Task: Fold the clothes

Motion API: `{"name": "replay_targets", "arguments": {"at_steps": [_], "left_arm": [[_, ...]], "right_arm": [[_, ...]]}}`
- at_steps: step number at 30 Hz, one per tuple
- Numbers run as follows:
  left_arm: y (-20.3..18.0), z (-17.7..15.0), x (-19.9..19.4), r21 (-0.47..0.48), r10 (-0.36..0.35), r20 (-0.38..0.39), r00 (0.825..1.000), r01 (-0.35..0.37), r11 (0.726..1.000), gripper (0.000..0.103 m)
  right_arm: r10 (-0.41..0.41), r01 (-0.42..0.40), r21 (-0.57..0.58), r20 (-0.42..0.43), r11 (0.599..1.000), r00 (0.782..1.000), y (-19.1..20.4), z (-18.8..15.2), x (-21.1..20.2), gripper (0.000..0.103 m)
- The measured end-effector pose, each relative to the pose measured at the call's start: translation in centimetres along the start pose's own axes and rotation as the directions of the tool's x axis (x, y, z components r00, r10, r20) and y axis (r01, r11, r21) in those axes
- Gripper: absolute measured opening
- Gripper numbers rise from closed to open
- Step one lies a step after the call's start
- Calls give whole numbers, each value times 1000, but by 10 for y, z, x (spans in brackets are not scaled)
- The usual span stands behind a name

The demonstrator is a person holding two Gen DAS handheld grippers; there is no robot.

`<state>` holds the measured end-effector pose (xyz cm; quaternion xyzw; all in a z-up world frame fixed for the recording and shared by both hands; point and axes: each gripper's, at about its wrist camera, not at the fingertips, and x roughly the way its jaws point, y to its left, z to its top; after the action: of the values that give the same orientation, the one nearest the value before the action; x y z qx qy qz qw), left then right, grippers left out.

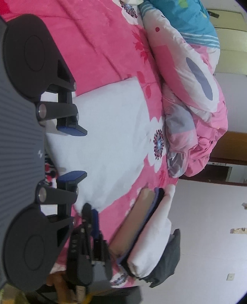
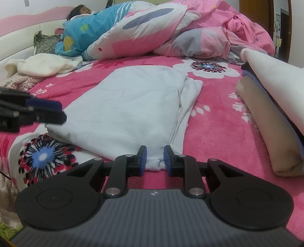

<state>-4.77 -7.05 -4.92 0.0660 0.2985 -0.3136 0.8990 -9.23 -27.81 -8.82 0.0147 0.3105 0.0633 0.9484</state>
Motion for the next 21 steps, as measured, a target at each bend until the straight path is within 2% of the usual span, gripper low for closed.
{"name": "replay_targets", "arguments": {"at_steps": [4, 11, 21], "left_arm": [[2, 10, 11, 19, 48, -22, 999, -47, 999, 42], [5, 4, 40, 11, 100, -125, 987, -99, 995, 40], [7, 2, 46, -13, 110, -149, 983, -113, 993, 40]], "right_arm": [[1, -1, 4, -3, 1000, 1000, -1, 1, 0, 19], [6, -6, 12, -8, 1000, 1000, -3, 1, 2, 19], [-9, 7, -19, -61, 1000, 998, 1, 14, 0, 20]]}}
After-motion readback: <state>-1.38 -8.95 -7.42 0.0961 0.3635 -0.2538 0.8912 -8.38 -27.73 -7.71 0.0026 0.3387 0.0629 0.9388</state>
